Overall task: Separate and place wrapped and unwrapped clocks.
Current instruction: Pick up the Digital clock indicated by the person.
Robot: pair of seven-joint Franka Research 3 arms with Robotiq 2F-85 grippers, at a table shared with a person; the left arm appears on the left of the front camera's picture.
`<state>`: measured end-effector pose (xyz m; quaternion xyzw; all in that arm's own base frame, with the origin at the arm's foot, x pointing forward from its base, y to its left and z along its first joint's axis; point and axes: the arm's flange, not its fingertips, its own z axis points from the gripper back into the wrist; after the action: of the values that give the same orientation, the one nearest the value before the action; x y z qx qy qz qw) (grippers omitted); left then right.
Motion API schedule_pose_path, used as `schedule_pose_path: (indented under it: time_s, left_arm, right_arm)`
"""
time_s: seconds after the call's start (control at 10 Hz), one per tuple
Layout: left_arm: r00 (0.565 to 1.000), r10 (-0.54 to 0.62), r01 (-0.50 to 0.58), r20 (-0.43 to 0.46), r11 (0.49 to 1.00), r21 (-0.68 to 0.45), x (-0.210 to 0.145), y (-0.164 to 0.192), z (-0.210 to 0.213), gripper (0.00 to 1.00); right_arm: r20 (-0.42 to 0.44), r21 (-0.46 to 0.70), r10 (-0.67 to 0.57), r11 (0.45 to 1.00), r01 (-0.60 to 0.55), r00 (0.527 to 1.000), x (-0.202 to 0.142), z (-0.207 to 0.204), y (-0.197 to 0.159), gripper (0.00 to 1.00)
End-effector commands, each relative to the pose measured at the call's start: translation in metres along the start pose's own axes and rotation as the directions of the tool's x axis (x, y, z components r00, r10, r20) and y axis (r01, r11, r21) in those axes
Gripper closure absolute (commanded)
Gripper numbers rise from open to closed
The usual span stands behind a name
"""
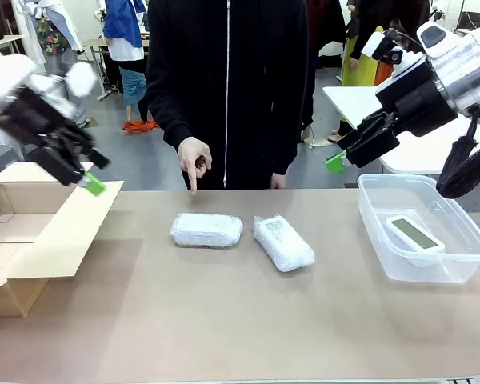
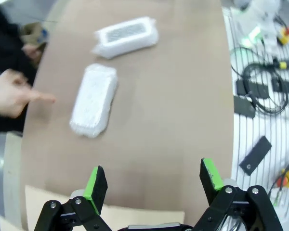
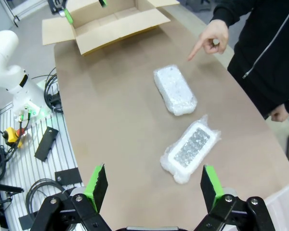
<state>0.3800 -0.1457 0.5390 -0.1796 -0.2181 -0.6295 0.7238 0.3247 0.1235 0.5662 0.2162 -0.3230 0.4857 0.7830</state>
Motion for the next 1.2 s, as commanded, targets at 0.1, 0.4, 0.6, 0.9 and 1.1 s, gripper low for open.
schedule_pose_path:
  time_s: [0.1, 0.4, 0.6, 0.9, 1.1]
  left_arm:
    - [0.959, -0.26, 0.24, -0.116, 0.957, -0.166, 0.064, 0.054, -0.068, 0.0]
    - [0.901, -0.411, 0.379, -0.139, 0.901, -0.211, 0.079, 0.046, -0.107, 0.0]
    - [0.937, -0.316, 0.282, -0.149, 0.936, -0.212, 0.083, 0.043, -0.119, 0.0]
    - [0.937, -0.316, 0.282, -0.149, 0.936, -0.212, 0.083, 0.043, -0.119, 0.0]
    - [0.916, -0.349, 0.306, -0.196, 0.927, -0.219, 0.092, 0.074, -0.143, 0.0]
  right_arm:
    - [0.012, 0.013, -0.002, 1.0, 0.002, 1.0, 0.0, 0.0, -0.001, 0.0]
    - [0.012, 0.013, -0.002, 1.0, 0.002, 1.0, 0.0, 0.0, -0.001, 0.0]
    - [0.012, 0.013, -0.002, 1.0, 0.002, 1.0, 0.0, 0.0, -0.001, 0.0]
    - [0.012, 0.013, -0.002, 1.0, 0.002, 1.0, 0.0, 0.0, -0.001, 0.0]
    - [0.012, 0.013, -0.002, 1.0, 0.002, 1.0, 0.0, 0.0, -0.001, 0.0]
